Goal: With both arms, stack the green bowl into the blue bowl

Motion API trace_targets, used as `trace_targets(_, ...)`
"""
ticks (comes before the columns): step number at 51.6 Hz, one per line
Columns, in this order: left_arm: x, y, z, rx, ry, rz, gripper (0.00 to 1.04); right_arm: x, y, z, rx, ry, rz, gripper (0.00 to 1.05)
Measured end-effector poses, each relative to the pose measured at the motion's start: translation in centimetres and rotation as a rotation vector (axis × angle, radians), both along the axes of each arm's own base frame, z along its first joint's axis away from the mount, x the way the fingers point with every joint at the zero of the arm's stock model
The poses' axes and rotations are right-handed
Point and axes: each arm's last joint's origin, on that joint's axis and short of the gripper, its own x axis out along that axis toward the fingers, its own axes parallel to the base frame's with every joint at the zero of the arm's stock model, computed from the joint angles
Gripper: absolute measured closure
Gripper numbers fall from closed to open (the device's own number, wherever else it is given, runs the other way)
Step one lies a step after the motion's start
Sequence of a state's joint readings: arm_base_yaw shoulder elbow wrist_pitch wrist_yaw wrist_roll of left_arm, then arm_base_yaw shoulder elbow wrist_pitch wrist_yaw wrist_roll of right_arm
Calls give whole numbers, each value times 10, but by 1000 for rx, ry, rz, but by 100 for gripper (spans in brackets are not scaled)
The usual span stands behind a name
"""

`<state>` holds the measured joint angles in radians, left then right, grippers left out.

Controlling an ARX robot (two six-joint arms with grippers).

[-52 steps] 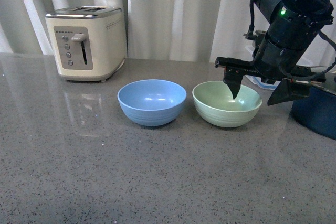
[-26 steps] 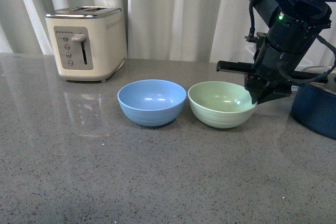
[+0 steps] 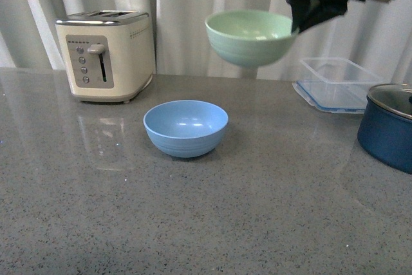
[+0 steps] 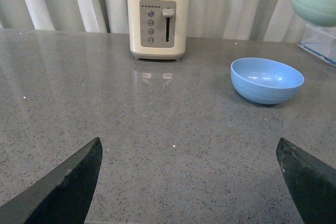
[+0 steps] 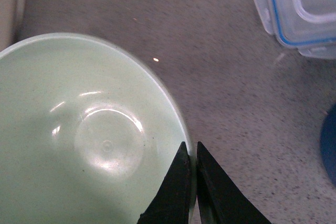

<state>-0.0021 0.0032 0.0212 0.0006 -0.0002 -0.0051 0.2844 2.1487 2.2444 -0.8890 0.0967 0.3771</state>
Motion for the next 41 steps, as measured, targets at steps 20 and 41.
trace_targets(20,0,0,0,0,0,0,7,-39,97,23,7,-75,239,104)
trace_targets(41,0,0,0,0,0,0,7,-36,108,-43,-106,38,236,104)
